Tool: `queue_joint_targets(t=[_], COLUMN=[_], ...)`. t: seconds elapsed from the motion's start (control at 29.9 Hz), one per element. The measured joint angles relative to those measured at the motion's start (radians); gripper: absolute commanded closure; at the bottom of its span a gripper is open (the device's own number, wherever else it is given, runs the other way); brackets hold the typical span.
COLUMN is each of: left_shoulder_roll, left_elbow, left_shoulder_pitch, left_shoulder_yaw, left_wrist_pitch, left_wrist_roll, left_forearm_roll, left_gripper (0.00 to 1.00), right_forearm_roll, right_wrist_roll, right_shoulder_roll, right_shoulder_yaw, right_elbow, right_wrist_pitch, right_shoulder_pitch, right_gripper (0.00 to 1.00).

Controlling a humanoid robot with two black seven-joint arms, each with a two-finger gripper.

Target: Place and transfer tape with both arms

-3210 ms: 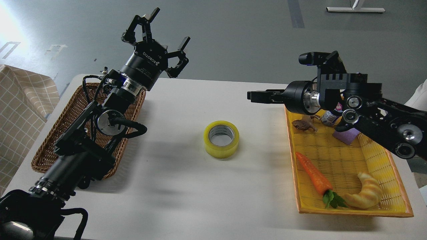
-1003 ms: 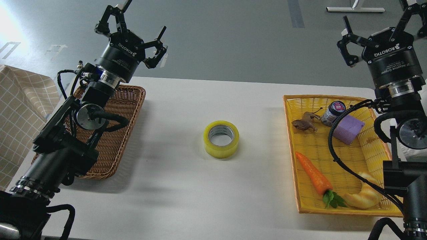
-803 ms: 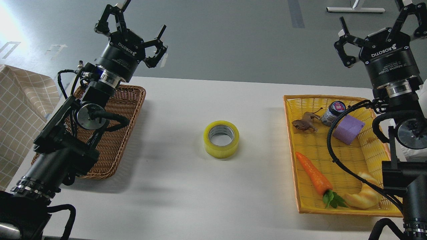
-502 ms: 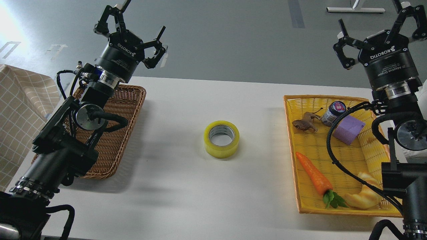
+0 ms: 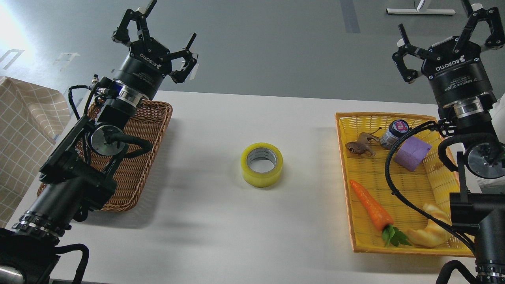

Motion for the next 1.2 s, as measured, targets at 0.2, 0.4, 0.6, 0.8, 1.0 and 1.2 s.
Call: queue_joint_targets(t=[0.2, 0.4, 0.6, 0.8, 1.0, 1.2], left_shoulder_roll=[-0.001, -0.004, -0.006, -0.004, -0.004, -0.004], left_elbow=[0.000, -0.004, -0.019, -0.020, -0.021, -0.021], left_shoulder_pitch=[0.001, 0.001, 0.007, 0.007, 0.007, 0.007], left_shoulder_yaw=[0.000, 0.000, 0.000, 0.000, 0.000, 0.000], left_wrist_pitch=[0.000, 0.000, 0.000, 0.000, 0.000, 0.000], left_wrist_roll=[0.000, 0.000, 0.000, 0.000, -0.001, -0.001], left_forearm_roll=[0.000, 0.000, -0.003, -0.003, -0.003, -0.003], left_gripper=[0.02, 0.02, 0.02, 0.02, 0.02, 0.02], right_forearm_roll=[0.000, 0.000, 0.000, 0.000, 0.000, 0.001], right_wrist_roll=[0.001, 0.001, 0.001, 0.000, 0.000, 0.000], right_shoulder_roll=[0.000, 0.000, 0.001, 0.001, 0.001, 0.001], right_shoulder_yaw=[0.000, 0.000, -0.001, -0.002, -0.002, -0.002], right_elbow=[0.000, 0.005, 0.006, 0.006, 0.006, 0.006], right_wrist_pitch=[0.000, 0.000, 0.000, 0.000, 0.000, 0.000], right_shoulder_pitch=[-0.008, -0.012, -0.013, -0.013, -0.013, -0.013], right_gripper=[0.00, 0.00, 0.00, 0.00, 0.00, 0.00])
